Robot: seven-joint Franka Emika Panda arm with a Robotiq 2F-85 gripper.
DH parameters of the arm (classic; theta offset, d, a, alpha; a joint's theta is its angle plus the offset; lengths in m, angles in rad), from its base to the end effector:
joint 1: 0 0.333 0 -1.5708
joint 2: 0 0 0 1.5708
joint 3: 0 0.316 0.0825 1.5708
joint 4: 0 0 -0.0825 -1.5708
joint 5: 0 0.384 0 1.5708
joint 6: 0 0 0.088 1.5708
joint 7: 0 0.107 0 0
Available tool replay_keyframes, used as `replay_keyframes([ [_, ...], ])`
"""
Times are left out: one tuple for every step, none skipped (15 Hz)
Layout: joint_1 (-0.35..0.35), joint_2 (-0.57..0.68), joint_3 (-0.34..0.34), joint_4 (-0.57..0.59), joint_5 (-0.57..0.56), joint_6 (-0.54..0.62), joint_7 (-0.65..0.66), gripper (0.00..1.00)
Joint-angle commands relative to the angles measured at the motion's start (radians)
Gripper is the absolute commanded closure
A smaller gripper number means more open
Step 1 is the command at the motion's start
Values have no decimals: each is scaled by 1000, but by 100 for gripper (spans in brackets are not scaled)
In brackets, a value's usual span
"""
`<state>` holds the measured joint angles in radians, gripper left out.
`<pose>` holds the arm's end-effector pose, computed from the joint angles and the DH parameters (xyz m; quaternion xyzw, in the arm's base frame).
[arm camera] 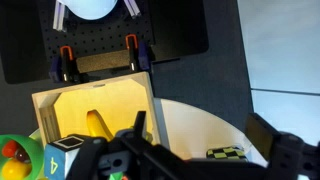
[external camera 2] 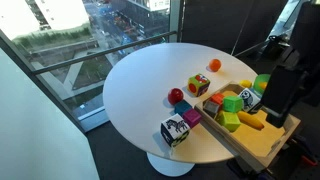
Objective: Put the apple inside the bowl
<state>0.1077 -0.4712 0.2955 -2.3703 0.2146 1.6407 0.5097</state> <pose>0.3405 0.1761 0.4717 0.9851 -0.0988 -0.1389 0.0221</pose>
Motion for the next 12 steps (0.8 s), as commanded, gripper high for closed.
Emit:
replay_keyframes([
  [7, 1, -6, 1, -3, 0, 2, 0],
  [7, 1, -6, 1, -3, 0, 2, 0],
  [7, 1, -6, 1, -3, 0, 2, 0],
  [7, 1, -6, 1, -3, 0, 2, 0],
  [7, 1, -6, 1, -3, 0, 2, 0],
  [7, 1, -6, 1, -3, 0, 2, 0],
  [7, 1, -6, 1, -3, 0, 2, 0],
  [7, 1, -6, 1, -3, 0, 2, 0],
  [7, 7, -4, 5, -2, 6, 2, 0],
  [8, 16, -2, 10, -1, 17, 1, 0],
  [9, 22, -2, 13, -1, 30, -7, 0],
  [10, 28, -1, 14, -6, 50, -13, 0],
])
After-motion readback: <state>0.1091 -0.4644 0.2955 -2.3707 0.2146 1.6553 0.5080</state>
